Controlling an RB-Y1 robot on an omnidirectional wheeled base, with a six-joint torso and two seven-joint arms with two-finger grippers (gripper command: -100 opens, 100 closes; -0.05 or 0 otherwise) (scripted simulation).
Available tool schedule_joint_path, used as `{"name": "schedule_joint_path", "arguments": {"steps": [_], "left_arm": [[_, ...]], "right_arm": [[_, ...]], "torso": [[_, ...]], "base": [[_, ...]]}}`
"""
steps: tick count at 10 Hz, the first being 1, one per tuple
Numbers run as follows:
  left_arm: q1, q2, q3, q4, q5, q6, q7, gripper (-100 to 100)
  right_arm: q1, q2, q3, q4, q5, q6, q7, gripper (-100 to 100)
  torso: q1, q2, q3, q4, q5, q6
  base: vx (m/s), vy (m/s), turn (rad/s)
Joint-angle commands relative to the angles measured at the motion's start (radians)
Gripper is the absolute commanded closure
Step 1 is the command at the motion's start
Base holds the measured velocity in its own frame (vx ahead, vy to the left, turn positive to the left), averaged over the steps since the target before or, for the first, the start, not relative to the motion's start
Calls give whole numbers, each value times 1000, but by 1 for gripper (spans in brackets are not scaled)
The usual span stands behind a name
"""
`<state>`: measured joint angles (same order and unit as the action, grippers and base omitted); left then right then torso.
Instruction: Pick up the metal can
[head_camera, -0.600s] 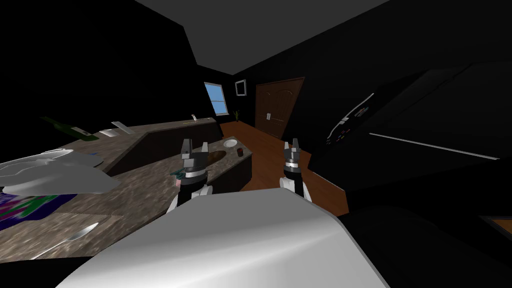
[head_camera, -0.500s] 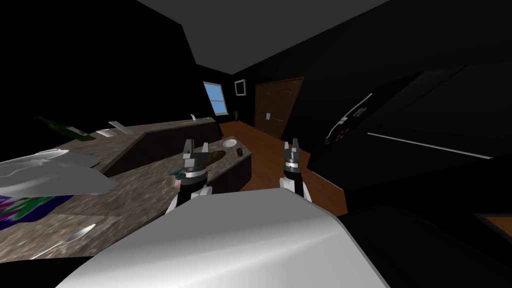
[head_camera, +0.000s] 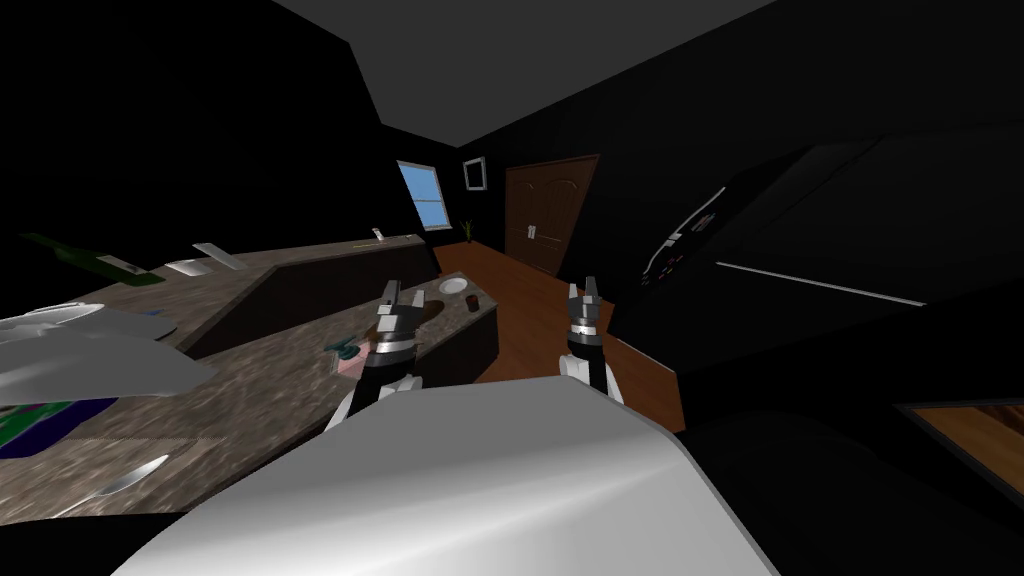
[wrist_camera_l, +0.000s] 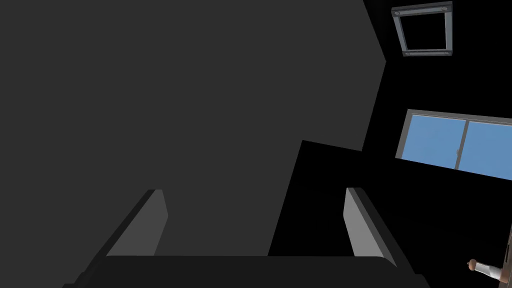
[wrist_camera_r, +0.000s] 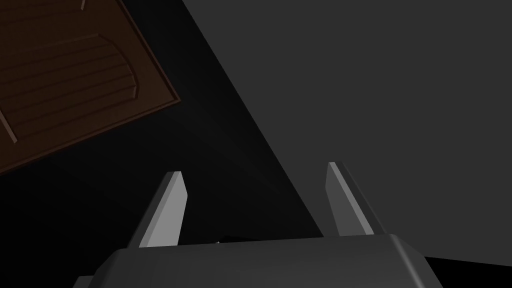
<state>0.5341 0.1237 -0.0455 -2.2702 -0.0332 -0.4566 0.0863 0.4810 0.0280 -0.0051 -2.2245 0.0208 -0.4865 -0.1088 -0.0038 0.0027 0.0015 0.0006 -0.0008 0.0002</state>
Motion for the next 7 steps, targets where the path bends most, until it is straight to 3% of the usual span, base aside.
{"name": "schedule_joint_path", "arguments": {"steps": [1,7], "left_arm": [[-3,6,-6,2,6,41,0,-100],[6,50,-33,-18,50,211,8,-100]], "right_arm": [[0,0,0,0,0,0,0,0],[0,0,0,0,0,0,0,0]], "torso": [[0,0,0,0,0,0],[1,-1,-1,0,0,0]], "base": [[-35,-52,-36],[-22,-50,-47]]}}
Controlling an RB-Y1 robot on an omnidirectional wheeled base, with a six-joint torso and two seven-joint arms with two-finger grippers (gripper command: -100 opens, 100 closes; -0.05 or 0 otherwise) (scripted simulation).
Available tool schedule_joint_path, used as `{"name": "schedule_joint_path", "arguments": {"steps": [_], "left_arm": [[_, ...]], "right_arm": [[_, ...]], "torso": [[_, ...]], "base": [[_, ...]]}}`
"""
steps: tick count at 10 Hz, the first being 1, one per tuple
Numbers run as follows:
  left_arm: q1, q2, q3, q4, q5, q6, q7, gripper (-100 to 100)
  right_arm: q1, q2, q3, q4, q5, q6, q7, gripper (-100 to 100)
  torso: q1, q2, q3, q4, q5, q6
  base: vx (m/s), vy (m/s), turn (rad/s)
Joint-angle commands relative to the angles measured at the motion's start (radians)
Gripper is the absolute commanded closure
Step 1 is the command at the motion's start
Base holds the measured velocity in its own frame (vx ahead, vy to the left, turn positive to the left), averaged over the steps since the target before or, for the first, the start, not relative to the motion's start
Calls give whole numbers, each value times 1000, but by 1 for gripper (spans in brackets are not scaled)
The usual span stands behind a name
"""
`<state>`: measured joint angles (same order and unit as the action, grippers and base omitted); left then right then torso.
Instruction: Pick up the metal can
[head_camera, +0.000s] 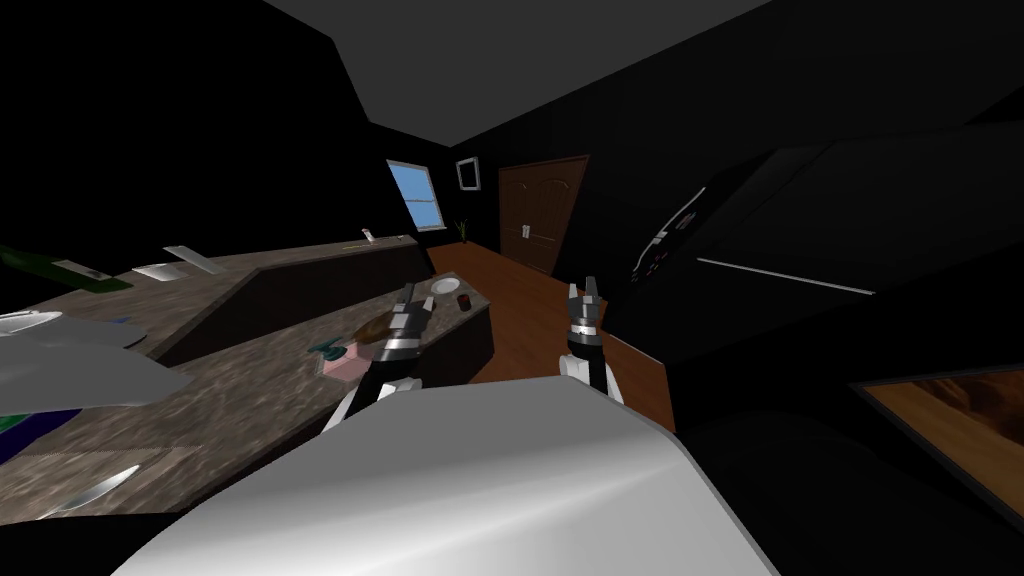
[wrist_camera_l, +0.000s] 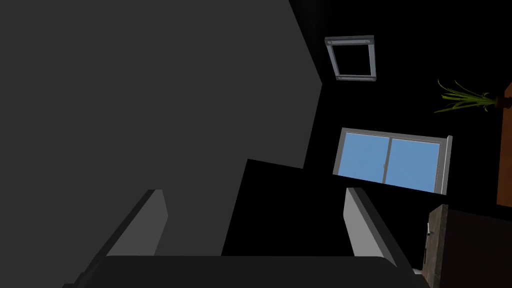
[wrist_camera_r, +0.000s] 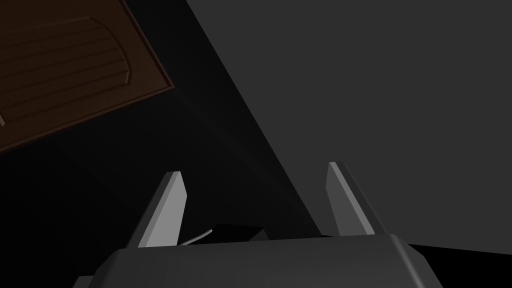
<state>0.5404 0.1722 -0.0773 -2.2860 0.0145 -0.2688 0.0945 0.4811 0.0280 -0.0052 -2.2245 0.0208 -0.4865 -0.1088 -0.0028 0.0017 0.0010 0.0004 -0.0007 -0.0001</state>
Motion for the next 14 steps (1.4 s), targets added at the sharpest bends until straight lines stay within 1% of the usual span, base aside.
{"name": "schedule_joint_path", "arguments": {"steps": [1,2,3,4,5,6,7,8,9,10,11,12,13,14], "left_arm": [[0,19,-11,-9,19,50,3,-100],[0,19,-11,-9,19,76,3,-100],[0,19,-11,-9,19,89,3,-100],[-1,37,-20,-17,36,131,5,-100],[-1,37,-20,-17,36,156,5,-100],[-4,57,-29,-25,54,190,8,-100],[-4,57,-29,-25,54,219,8,-100],[-4,57,-29,-25,54,227,8,-100],[-8,78,-37,-33,73,266,10,-100],[-8,78,-37,-33,73,292,10,-100],[-8,78,-37,-33,73,299,10,-100],[-14,100,-45,-41,92,339,13,-100],[-14,100,-45,-41,92,364,13,-100],[-14,100,-45,-41,92,373,13,-100]], "right_arm": [[0,0,0,0,0,0,0,0],[0,0,0,0,0,0,0,0],[0,0,0,0,0,0,0,0],[0,0,0,0,0,0,0,0],[0,0,0,0,0,0,0,0],[0,0,0,0,0,0,0,0],[0,0,0,0,0,0,0,0],[0,0,0,0,0,0,0,0],[0,0,0,0,0,0,0,0],[0,0,0,0,0,0,0,0],[0,0,0,0,0,0,0,0],[0,0,0,0,0,0,0,0],[0,0,0,0,0,0,0,0],[0,0,0,0,0,0,0,0]], "torso": [[0,0,0,0,0,0],[-1,0,0,0,0,0],[0,0,0,0,0,0],[1,-1,0,0,0,0],[1,-1,0,0,0,0],[1,-1,0,0,0,0],[0,0,0,0,0,0],[0,0,0,0,0,0],[1,0,0,0,0,0],[0,0,0,0,0,0],[1,0,0,0,0,0],[2,-1,-1,0,0,0],[1,-1,-1,0,0,0],[1,-1,-1,0,0,0]], "base": [[-30,-56,-60],[-23,-46,-41],[-8,-21,0],[-14,-34,-61],[-11,-39,-43],[-20,-54,-69],[-25,-47,-32],[-15,-23,3],[-23,-42,-71],[-15,-36,-40],[0,-14,5],[-5,-35,-61],[-8,-34,-38],[-5,-17,-2]]}}
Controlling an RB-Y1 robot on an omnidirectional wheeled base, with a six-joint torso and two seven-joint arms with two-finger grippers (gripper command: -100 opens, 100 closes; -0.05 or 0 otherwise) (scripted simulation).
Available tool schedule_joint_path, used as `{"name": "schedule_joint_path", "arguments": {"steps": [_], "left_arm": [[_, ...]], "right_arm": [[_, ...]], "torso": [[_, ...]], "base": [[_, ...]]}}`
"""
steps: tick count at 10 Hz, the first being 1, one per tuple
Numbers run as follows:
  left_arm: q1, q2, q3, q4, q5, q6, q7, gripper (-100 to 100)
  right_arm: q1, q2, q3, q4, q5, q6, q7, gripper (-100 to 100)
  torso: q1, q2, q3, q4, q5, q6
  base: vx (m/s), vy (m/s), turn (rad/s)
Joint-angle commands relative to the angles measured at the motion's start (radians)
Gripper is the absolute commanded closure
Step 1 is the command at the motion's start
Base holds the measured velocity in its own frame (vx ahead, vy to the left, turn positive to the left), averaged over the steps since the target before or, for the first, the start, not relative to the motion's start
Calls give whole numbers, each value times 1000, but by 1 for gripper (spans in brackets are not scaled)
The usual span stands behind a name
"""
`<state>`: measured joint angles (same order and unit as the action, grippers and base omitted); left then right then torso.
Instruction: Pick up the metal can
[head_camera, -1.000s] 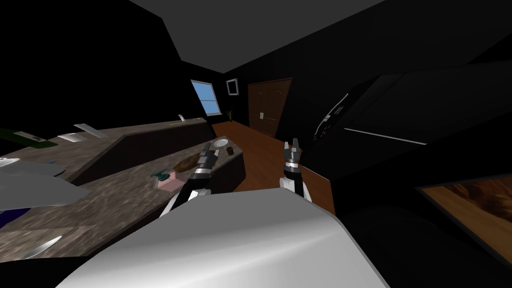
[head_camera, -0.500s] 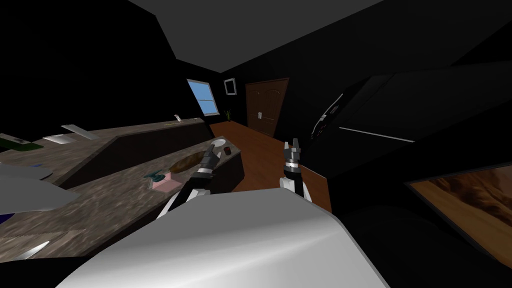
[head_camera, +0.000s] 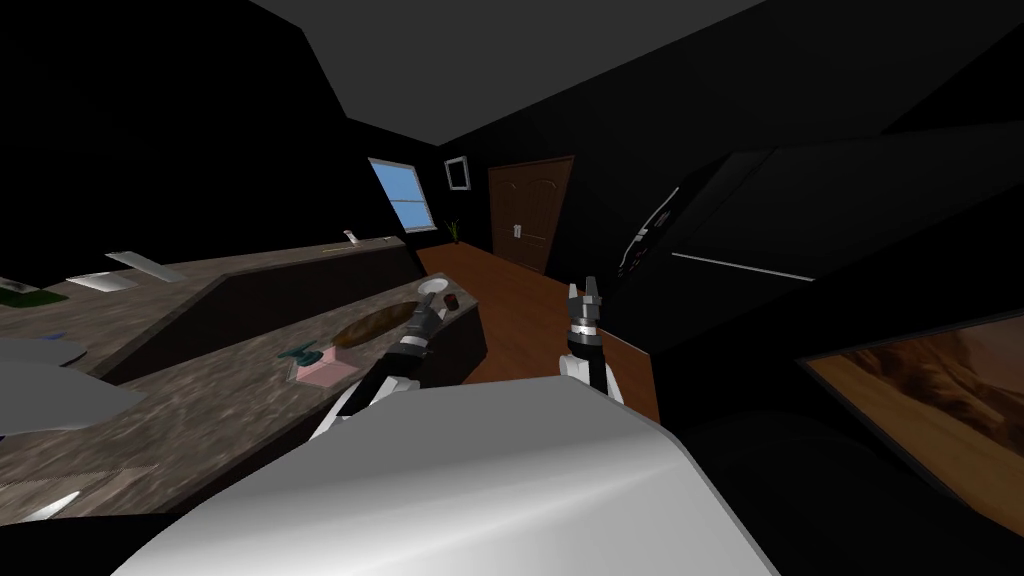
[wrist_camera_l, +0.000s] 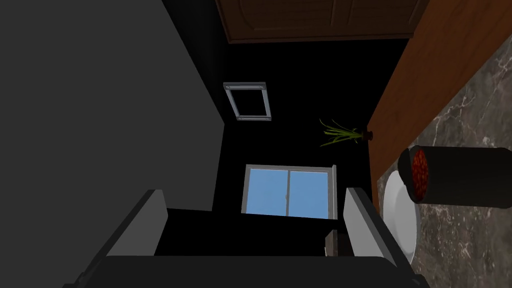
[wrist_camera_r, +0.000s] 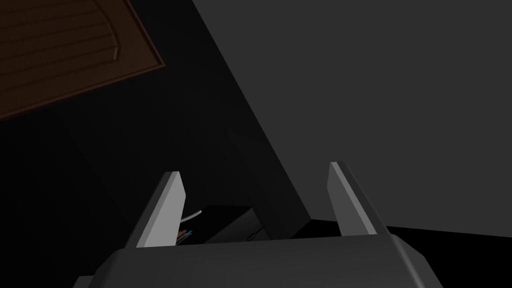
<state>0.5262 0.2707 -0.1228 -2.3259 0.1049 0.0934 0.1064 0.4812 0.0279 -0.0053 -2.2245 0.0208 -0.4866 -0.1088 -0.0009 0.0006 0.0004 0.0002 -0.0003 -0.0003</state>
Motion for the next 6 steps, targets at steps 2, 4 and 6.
{"name": "schedule_joint_path", "arguments": {"steps": [2,4,6], "left_arm": [[-8,25,-7,-10,21,76,3,-100],[-17,49,-14,-17,41,123,5,-100],[-17,49,-14,-17,41,163,5,-100]], "right_arm": [[0,0,0,0,0,0,0,0],[0,0,0,0,0,0,0,0],[0,0,0,0,0,0,0,0]], "torso": [[-1,0,0,0,0,0],[0,0,0,0,0,0],[-1,0,0,0,0,0]], "base": [[-3,-34,-59],[-5,-23,-22],[-3,-23,-23]]}}
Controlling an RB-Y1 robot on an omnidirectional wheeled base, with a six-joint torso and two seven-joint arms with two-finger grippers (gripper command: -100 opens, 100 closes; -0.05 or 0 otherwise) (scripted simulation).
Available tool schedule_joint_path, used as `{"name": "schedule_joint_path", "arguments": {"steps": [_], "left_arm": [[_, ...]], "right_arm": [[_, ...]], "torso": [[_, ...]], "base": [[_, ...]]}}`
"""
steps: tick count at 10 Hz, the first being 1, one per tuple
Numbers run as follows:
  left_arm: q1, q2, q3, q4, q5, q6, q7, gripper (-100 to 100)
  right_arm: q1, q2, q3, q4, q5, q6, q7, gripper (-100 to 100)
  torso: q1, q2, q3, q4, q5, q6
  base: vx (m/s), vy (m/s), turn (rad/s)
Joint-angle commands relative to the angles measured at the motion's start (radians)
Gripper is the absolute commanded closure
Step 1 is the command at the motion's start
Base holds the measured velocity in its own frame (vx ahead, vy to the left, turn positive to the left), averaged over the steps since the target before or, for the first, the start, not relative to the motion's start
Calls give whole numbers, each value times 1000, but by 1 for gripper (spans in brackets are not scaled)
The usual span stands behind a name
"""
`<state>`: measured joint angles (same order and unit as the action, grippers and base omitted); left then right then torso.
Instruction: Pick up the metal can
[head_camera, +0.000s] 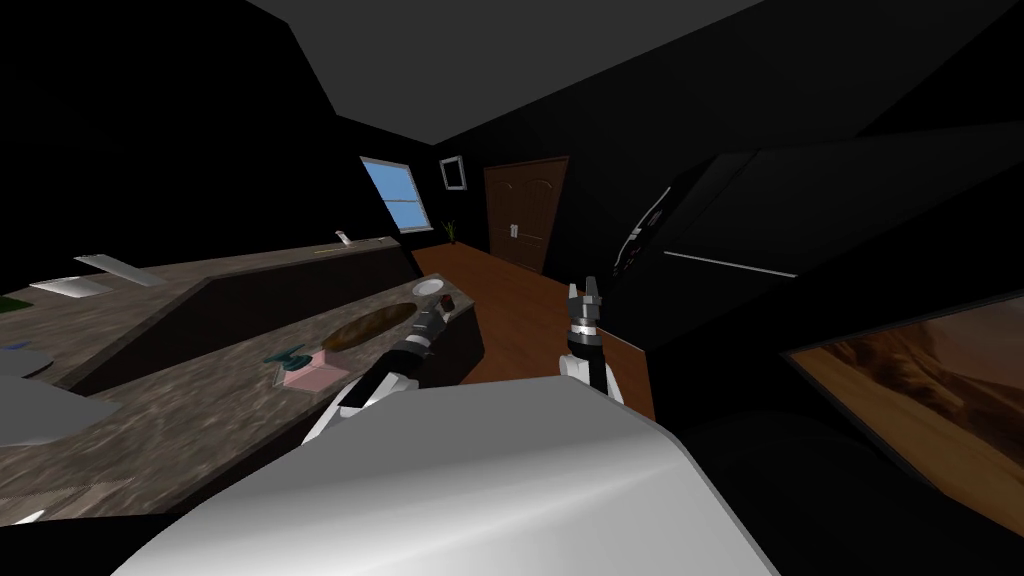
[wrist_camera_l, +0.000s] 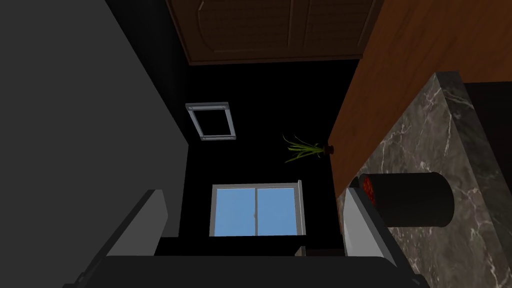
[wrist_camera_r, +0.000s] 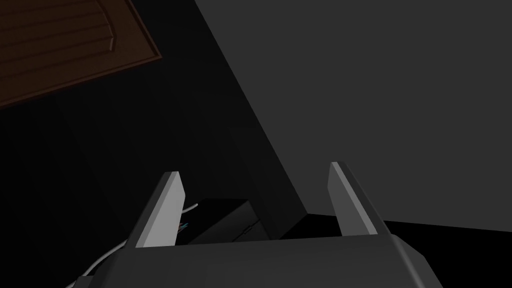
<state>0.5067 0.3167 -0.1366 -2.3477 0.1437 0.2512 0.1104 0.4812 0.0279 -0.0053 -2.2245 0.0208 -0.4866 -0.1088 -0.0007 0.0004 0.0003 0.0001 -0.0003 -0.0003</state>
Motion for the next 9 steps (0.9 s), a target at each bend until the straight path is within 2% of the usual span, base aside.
{"name": "schedule_joint_path", "arguments": {"steps": [1,2,3,4,6,7,9], "left_arm": [[-10,29,-6,-3,22,50,2,-100],[-10,29,-6,-3,22,77,2,-100],[-10,29,-6,-3,22,83,2,-100],[-23,55,-12,-10,42,123,3,-100],[-23,55,-12,-10,42,160,3,-100],[-38,82,-18,-17,63,202,4,-100],[-38,82,-18,-17,63,237,4,-100]], "right_arm": [[0,0,0,0,0,0,0,0],[0,0,0,0,0,0,0,0],[0,0,0,0,0,0,0,0],[0,0,0,0,0,0,0,0],[0,0,0,0,0,0,0,0],[0,0,0,0,0,0,0,0],[0,0,0,0,0,0,0,0]], "torso": [[0,0,0,0,0,0],[0,0,0,0,0,0],[0,0,0,0,0,0],[0,0,0,0,0,0],[0,-1,0,0,0,0],[1,-1,0,0,0,0],[0,-1,-1,0,0,0]], "base": [[2,-26,-69],[3,-25,-34],[2,-13,7],[7,-30,-73],[7,-15,-12],[11,-21,-64],[9,-14,-16]]}}
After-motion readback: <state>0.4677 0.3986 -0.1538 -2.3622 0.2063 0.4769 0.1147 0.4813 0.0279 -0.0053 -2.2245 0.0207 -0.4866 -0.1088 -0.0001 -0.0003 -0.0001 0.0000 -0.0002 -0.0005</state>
